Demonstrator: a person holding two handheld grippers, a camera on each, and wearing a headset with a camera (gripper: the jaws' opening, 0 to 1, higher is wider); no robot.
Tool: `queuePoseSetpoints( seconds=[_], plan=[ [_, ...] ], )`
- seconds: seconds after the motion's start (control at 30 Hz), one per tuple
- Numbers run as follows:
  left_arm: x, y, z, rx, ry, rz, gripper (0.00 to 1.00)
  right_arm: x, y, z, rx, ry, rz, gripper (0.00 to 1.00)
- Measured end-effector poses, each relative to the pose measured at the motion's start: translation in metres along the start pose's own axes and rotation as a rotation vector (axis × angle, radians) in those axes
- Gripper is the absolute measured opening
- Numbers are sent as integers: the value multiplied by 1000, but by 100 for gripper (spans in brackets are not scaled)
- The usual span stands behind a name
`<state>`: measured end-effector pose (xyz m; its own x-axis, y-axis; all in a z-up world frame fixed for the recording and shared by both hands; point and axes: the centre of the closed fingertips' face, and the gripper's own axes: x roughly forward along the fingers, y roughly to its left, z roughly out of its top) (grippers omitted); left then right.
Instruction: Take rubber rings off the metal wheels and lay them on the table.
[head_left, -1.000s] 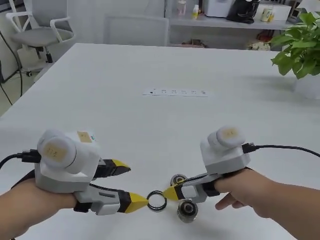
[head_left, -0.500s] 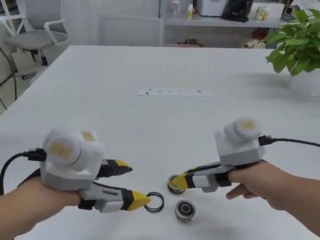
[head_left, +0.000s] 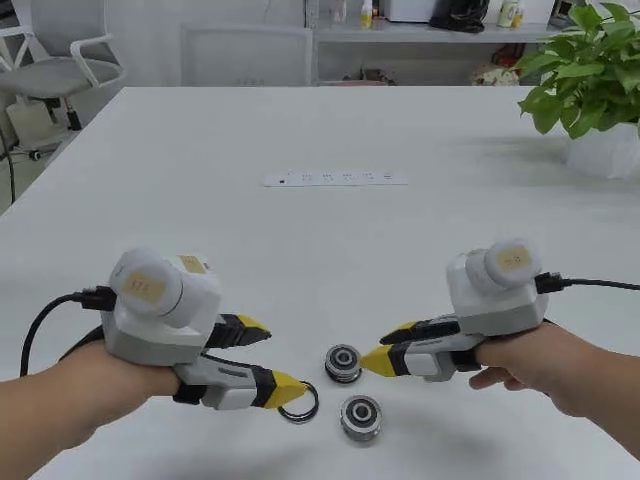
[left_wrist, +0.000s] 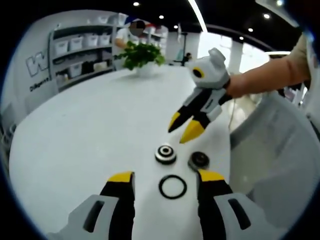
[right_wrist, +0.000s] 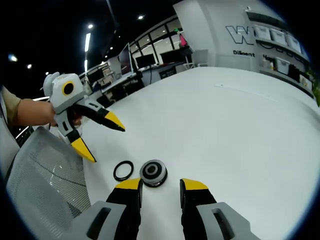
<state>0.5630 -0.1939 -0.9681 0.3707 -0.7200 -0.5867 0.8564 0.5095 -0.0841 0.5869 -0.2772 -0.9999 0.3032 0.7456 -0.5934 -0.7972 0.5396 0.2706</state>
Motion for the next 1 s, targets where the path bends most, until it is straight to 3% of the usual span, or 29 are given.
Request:
queuePoseSetpoints(
  seconds=[0.47,1.0],
  plan=[
    [27,-1,1,0,22,-24,45,16,7,-14,-140,23,37,24],
    [53,-11,4,15,41,-56,37,23,6,-14,-179,2,47,15]
  ],
)
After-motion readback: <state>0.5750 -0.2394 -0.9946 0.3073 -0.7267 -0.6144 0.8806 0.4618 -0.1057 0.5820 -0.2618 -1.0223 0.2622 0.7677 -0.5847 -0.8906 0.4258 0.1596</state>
